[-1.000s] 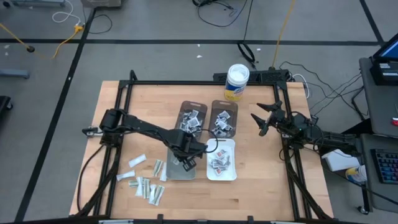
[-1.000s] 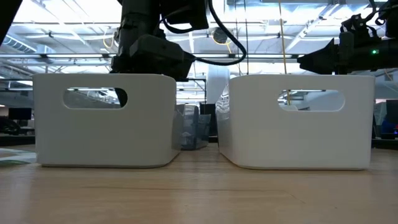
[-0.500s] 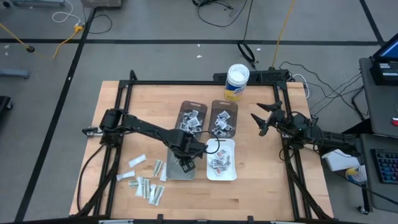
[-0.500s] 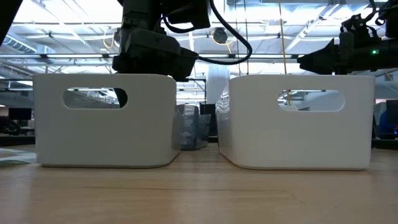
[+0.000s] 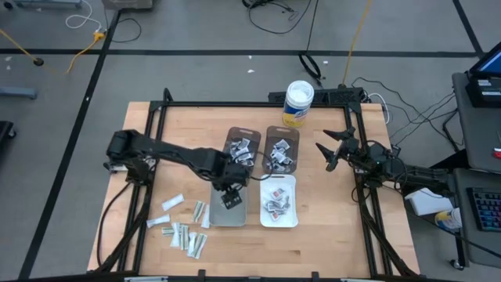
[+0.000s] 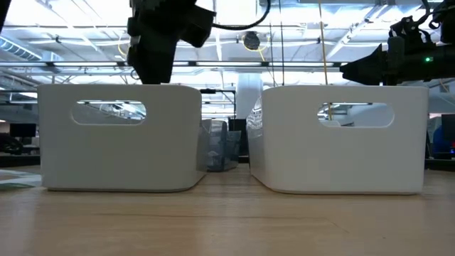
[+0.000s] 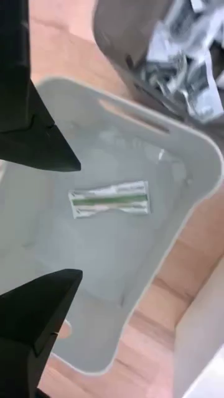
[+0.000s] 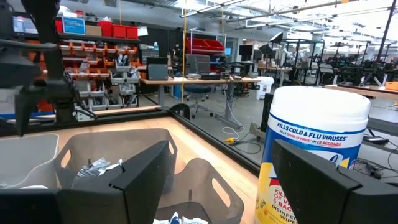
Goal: Pick & Place First Aid Supplies
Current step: Put the green pad into the gray bin
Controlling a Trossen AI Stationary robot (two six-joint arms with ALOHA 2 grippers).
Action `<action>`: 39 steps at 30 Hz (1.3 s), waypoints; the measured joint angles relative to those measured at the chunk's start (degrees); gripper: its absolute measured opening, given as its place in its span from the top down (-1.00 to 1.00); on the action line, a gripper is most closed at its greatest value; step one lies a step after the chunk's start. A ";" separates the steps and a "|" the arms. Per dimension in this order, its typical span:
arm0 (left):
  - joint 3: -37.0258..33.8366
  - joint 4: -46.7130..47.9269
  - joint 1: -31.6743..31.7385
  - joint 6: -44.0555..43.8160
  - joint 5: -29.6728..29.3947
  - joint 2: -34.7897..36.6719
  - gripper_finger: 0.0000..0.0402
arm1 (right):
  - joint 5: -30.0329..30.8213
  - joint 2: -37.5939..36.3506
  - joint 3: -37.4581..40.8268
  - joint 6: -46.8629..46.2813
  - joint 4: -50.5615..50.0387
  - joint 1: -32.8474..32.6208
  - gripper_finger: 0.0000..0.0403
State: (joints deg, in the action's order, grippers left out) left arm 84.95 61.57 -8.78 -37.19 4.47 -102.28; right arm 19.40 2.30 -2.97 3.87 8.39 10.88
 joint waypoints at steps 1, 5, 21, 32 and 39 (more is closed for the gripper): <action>0.00 0.57 0.25 0.00 0.00 0.39 -0.37 | 0.00 0.01 0.01 -0.01 -0.01 0.02 -0.38; -0.35 2.88 0.35 -0.01 0.02 1.40 -0.33 | -0.01 0.01 0.00 -0.01 -0.01 0.01 -0.38; -24.47 1.40 -4.40 -5.21 3.23 18.50 -0.35 | -0.02 0.01 0.01 -0.01 0.23 0.00 -0.38; -38.90 2.24 -9.11 -11.38 7.65 29.69 -0.35 | -0.02 0.01 0.01 -0.01 0.12 0.02 -0.38; -43.74 0.35 -9.35 -12.49 7.55 29.87 -0.35 | -0.01 0.01 0.00 -0.01 0.12 0.02 -0.38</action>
State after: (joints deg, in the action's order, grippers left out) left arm 41.21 61.92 -18.13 -49.68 12.02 -72.41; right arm 19.39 2.31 -2.97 3.86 8.51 10.90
